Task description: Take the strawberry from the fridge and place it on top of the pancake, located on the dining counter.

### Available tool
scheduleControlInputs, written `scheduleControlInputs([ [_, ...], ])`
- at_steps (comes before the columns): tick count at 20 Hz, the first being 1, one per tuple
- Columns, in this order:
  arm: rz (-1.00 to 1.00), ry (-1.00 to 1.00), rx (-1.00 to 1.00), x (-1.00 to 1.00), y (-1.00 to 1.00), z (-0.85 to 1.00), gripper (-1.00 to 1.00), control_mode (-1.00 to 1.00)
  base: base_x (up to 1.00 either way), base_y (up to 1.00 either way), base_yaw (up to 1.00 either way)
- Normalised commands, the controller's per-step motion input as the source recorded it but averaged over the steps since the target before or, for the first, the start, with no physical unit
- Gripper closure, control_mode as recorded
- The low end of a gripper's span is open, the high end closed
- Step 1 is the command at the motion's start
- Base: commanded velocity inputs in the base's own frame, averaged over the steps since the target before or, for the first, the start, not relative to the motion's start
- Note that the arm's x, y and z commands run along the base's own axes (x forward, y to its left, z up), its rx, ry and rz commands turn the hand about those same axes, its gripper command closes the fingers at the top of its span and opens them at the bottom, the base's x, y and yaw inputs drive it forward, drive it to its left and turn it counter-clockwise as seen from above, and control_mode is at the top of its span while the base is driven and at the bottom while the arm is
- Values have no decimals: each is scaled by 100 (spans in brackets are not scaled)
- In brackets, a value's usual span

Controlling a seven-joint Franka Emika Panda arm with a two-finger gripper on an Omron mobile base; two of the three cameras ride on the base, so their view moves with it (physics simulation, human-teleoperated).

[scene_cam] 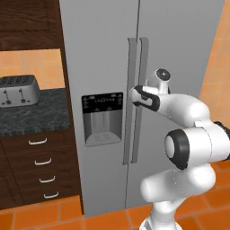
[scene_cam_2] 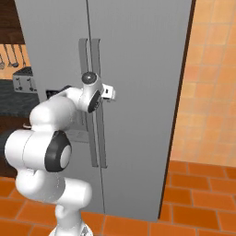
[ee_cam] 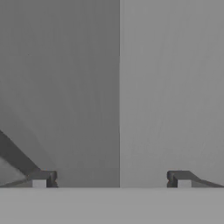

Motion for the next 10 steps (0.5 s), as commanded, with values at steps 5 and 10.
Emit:
scheduleControlInputs([
  [5,0,-13,0,43,1,0,-100,-100,0,0,0],
  [10,0,-33,0,39,3,-4,-100,-100,0,0,0],
])
